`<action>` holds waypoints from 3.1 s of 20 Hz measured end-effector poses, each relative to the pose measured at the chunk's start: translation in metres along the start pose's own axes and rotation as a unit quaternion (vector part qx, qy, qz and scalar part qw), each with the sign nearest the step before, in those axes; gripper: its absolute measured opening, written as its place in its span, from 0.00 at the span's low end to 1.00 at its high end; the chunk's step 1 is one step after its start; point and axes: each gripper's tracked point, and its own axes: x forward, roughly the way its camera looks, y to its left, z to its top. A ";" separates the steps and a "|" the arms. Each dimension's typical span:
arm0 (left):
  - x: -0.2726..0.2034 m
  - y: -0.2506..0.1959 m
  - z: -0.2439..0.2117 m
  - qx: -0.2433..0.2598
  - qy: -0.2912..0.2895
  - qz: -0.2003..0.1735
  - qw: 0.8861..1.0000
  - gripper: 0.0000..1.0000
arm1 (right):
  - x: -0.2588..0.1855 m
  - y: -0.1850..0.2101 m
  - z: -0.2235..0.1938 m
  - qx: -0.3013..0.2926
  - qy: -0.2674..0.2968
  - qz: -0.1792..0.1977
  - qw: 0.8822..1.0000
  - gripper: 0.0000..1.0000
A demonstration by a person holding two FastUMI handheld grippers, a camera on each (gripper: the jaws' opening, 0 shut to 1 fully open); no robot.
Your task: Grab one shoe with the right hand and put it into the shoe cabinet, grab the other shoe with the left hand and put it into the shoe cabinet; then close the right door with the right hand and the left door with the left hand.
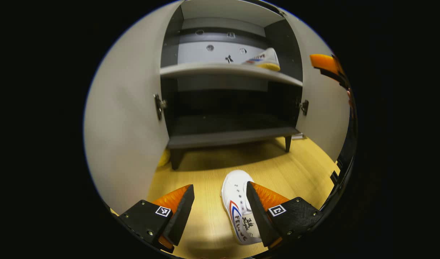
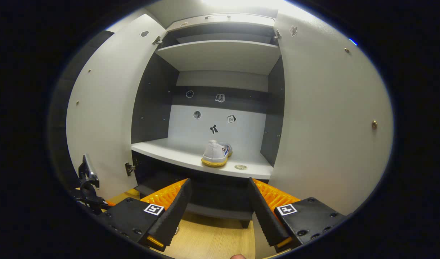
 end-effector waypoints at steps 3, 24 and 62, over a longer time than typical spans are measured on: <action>0.012 -0.004 -0.021 0.002 0.032 -0.003 0.999 0.79 | -0.012 -0.001 -0.012 0.005 0.012 -0.003 1.000 0.98; 0.041 -0.025 -0.074 -0.030 0.144 -0.041 0.988 0.42 | -0.027 0.017 -0.044 -0.006 0.054 0.022 0.998 0.98; 0.028 -0.008 -0.023 -0.005 -0.101 -0.008 0.995 0.00 | -0.068 0.008 -0.039 0.004 0.034 0.019 0.999 0.97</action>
